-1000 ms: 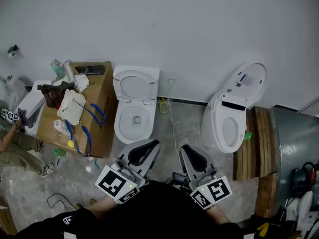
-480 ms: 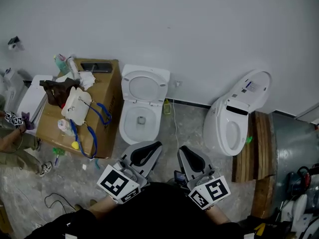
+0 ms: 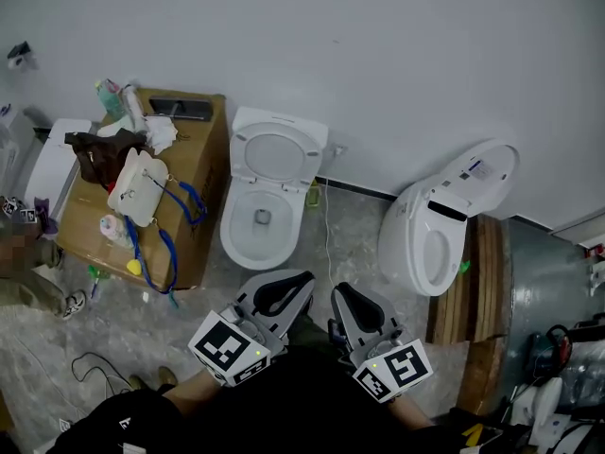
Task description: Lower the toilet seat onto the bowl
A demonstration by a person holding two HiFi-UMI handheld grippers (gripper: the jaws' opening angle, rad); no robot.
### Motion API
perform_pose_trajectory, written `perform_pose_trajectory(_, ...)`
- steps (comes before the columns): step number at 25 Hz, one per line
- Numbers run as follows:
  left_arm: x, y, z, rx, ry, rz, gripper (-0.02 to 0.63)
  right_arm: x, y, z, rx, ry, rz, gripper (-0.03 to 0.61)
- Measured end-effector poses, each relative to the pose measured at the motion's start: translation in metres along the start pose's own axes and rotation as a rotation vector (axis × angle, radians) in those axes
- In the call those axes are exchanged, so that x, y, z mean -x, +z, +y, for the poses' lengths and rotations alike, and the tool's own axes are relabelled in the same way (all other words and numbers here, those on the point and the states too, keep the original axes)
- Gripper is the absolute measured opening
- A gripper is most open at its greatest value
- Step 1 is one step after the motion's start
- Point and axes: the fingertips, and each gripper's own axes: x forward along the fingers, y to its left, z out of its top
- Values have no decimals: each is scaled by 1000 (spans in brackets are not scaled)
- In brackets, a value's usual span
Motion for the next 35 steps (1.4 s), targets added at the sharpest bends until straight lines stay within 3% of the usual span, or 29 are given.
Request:
perform_pose_trajectory(8, -33, 6, 30, -34, 67, 23, 21, -30, 7, -42, -42, 51, -16, 54)
perform_pose_trajectory(23, -135, 31, 83, -122, 228, 47, 21, -69, 40, -164, -129, 149, -45, 54)
perform_pose_trajectory(30, -163, 36, 92, -105, 275, 24, 21, -76, 49, -196, -23, 140, -50, 54)
perform_pose_trajectory(35, -168, 35, 105, -142, 324, 50, 21, -82, 50, -209, -36, 145, -41, 54)
